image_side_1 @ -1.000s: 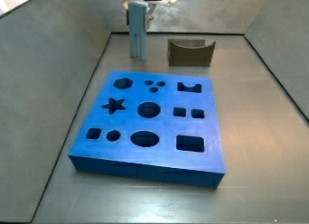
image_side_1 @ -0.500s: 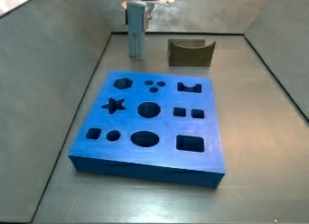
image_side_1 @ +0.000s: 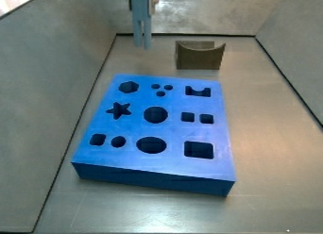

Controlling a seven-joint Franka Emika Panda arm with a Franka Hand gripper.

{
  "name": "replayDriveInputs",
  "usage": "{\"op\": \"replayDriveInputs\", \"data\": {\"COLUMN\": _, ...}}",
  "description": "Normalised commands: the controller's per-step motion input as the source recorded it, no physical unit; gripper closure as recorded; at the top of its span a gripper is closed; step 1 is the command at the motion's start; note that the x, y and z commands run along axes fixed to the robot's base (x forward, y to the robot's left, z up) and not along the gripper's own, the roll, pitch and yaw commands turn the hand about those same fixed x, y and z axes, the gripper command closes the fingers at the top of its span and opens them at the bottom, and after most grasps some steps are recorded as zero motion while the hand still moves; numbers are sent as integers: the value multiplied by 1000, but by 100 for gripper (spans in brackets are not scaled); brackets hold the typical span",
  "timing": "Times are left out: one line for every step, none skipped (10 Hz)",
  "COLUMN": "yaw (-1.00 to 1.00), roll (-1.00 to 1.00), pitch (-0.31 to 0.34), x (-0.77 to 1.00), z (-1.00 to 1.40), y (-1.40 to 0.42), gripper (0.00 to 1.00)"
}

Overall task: Pick up the square-circle object. Move up. Move to above the board. Insert the square-circle object.
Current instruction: Move up, then move to above the board.

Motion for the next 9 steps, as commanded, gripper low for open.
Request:
{"op": "replayDriveInputs", "data": {"yaw": -6, "roll": -18, "pitch": 67, "x": 20, "z": 168, "y": 13, "gripper": 100}}
{"op": "replayDriveInputs", "data": {"yaw": 55, "roll": -121, "pitch": -110, "x": -8, "z": 1000, "y": -231, "gripper": 100}}
{"op": "replayDriveInputs", "data": {"yaw": 55, "roll": -121, "pitch": -107, "x": -15, "z": 1000, "y": -235, "gripper": 100}}
{"op": "replayDriveInputs", "data": {"yaw": 58, "roll": -116, "pitch": -72, "x": -44, "z": 1000, "y": -197, "gripper": 100}}
{"op": "replayDriveInputs", "data": {"yaw": 47, "roll": -102, "pitch": -34, "x": -51, "z": 1000, "y": -140, "gripper": 100}}
{"op": "replayDriveInputs", "data": {"yaw": 37, "roll": -87, "pitch": -9, "x": -42, "z": 885, "y": -100, "gripper": 100}}
{"op": "replayDriveInputs", "data": {"yaw": 30, "roll": -76, "pitch": 10, "x": -25, "z": 714, "y": -71, "gripper": 100}}
{"op": "replayDriveInputs", "data": {"yaw": 27, "roll": -71, "pitch": 31, "x": -6, "z": 541, "y": -49, "gripper": 100}}
{"op": "replayDriveInputs", "data": {"yaw": 27, "roll": -73, "pitch": 63, "x": 12, "z": 310, "y": -29, "gripper": 100}}
